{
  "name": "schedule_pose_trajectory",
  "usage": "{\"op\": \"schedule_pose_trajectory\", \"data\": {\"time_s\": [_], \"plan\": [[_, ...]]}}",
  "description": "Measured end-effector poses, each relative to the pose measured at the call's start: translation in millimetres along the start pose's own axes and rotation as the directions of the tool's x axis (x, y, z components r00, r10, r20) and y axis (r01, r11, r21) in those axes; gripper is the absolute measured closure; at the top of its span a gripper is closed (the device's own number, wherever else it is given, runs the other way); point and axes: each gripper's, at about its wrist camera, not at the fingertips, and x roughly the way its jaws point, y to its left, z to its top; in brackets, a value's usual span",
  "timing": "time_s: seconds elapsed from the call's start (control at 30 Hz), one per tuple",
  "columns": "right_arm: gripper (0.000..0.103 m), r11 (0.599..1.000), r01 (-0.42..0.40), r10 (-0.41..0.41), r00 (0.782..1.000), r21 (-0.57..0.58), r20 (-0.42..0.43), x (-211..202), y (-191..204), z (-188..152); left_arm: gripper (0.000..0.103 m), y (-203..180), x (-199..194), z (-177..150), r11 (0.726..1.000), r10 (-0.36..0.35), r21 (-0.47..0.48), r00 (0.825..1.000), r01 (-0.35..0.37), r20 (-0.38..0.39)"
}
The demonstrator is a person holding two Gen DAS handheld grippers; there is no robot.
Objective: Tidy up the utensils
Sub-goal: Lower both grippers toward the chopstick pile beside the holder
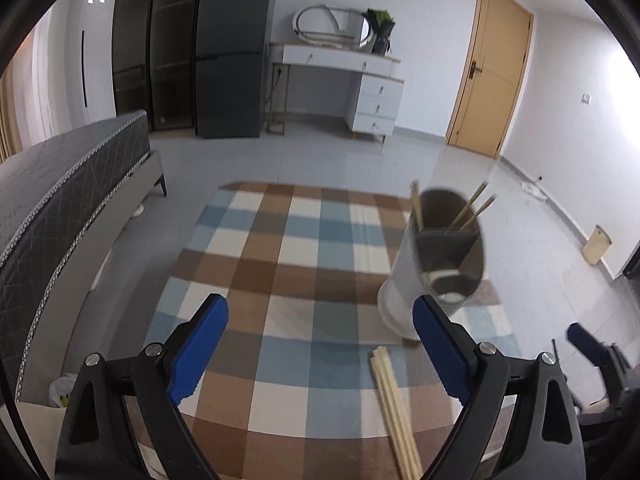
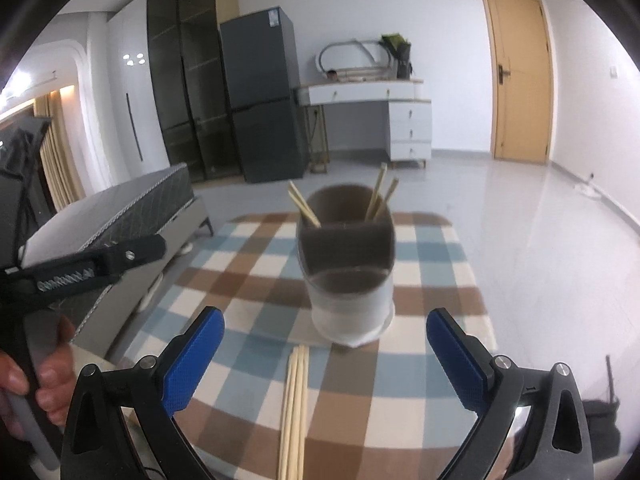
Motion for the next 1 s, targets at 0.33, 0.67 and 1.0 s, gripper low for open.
{"op": "schedule_pose_trajectory", "data": {"time_s": [0.33, 0.67, 1.0], "plan": [[0.011, 0.997, 0.073, -0.080, 0.975, -0.041, -0.208, 56.9, -3.0, -22.8, 0.012, 18.5, 57.1, -24.3, 0.999, 0.019, -0.044, 0.979, -0.029, -0.205], [0.038, 0.998, 0.026, -0.049, 0.908, -0.061, -0.417, 128.3, 2.4, -43.5, 0.012, 36.8, 79.8, -25.0, 0.990, 0.026, -0.125, 0.954, -0.067, -0.300], [0.055, 0.978, 0.006, -0.104, 0.877, -0.207, -0.469, 164.2, 28.7, -57.6, 0.012, 52.2, 94.4, -27.2, 0.982, 0.031, -0.165, 0.932, -0.096, -0.361]]}}
